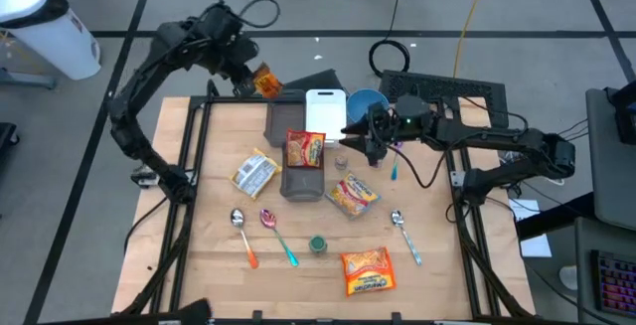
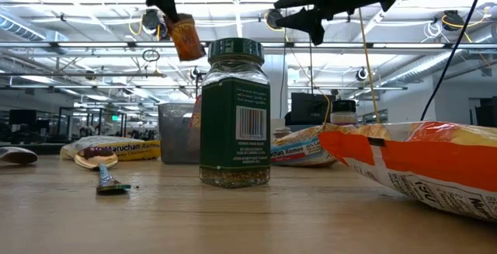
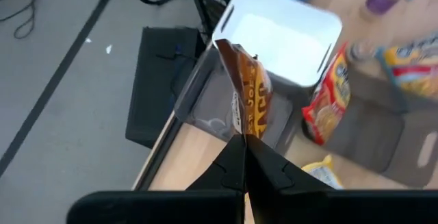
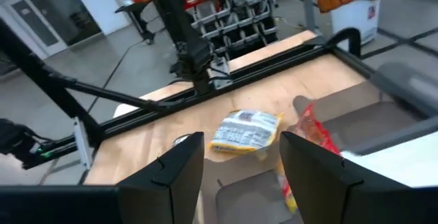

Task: Pick & Place Food Item
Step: Put the orange spice pack into the top black bin

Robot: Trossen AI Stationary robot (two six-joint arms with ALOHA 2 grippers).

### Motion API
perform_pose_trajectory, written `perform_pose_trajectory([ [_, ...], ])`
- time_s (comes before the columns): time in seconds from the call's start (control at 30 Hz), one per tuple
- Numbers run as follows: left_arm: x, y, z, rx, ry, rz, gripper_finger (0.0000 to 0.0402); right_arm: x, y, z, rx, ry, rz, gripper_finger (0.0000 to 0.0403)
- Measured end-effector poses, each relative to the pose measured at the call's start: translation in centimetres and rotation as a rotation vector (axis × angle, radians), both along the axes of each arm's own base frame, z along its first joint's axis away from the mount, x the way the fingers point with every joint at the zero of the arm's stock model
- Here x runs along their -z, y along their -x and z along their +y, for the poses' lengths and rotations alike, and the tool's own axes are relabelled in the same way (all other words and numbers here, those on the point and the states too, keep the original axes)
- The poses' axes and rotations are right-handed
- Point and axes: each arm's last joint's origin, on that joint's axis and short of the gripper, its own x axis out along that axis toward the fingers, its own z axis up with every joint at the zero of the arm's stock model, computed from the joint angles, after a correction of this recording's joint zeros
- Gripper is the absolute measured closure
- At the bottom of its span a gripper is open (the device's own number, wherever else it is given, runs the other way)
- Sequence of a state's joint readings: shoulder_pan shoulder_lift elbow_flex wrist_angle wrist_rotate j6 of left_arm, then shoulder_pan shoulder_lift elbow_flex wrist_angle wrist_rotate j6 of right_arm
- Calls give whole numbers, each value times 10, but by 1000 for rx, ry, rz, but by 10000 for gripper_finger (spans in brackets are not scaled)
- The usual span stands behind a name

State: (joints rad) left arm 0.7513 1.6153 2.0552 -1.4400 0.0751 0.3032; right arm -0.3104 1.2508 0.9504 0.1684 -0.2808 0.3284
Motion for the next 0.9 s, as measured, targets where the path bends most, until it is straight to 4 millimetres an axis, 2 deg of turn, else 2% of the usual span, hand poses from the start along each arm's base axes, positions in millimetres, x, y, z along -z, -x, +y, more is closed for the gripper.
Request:
perform_pose_trajectory([
  [0.1, 13, -11, 11, 43, 12, 46, 399, 2, -3, 7, 31, -60, 11, 218],
  [0.43, 41, -31, 35, 174, 19, 156, 399, 3, -7, 18, 125, -36, 15, 218],
  [0.67, 58, -35, 54, 168, 46, 198, 399, 3, -6, 14, 131, 5, 18, 218],
  [0.9, 75, -37, 75, 136, 71, 214, 399, 3, -3, 0, 158, 47, 22, 218],
])
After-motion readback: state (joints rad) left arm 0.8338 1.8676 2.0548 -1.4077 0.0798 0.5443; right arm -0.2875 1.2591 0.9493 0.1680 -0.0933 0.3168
